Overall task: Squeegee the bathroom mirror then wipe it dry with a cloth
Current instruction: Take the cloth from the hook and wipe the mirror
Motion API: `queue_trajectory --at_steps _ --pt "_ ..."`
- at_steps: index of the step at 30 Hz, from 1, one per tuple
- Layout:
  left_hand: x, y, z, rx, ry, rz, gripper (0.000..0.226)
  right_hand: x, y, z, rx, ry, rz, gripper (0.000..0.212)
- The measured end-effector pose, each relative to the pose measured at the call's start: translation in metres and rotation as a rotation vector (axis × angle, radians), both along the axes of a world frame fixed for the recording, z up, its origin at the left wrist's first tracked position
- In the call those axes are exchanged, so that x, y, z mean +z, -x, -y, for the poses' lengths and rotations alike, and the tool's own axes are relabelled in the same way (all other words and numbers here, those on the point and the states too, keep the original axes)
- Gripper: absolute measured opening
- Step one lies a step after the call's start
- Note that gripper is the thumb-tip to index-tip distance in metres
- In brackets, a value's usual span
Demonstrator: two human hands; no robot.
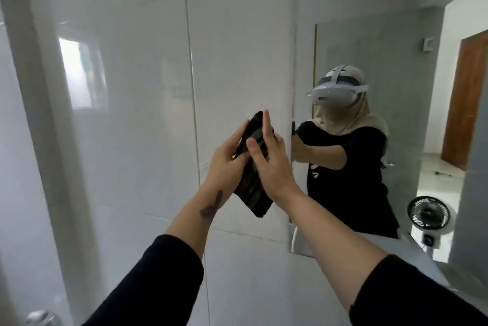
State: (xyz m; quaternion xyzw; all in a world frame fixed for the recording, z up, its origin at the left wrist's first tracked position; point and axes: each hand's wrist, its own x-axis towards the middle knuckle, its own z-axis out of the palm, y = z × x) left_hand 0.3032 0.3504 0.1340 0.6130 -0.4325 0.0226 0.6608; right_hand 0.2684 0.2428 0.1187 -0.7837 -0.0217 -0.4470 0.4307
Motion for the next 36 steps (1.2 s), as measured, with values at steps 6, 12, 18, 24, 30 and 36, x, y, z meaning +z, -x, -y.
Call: queue_trajectory --at_steps 6,12,18,24,30,36 --pt "0.061 0.037 0.029 -0.145 0.039 0.145 0.061 0.068 0.051 0.032 -0.329 0.173 0.177 0.048" --pt "0.101 0.039 0.063 0.040 0.028 0.257 0.051 0.149 0.084 0.068 -0.874 0.463 0.185 0.050" --pt "0.116 0.018 0.104 0.398 -0.233 0.464 0.077 0.246 0.070 0.069 -1.174 0.656 0.184 0.067" --pt "0.107 0.007 0.137 0.412 -0.367 0.477 0.109 0.272 0.023 0.083 -1.256 0.878 0.038 0.082" --pt "0.101 0.000 0.143 0.411 -0.287 0.499 0.110 0.254 0.001 0.109 -1.325 0.990 0.130 0.071" --pt "0.099 -0.004 0.145 0.398 -0.276 0.492 0.114 0.265 0.017 0.125 -1.358 0.957 0.152 0.064"
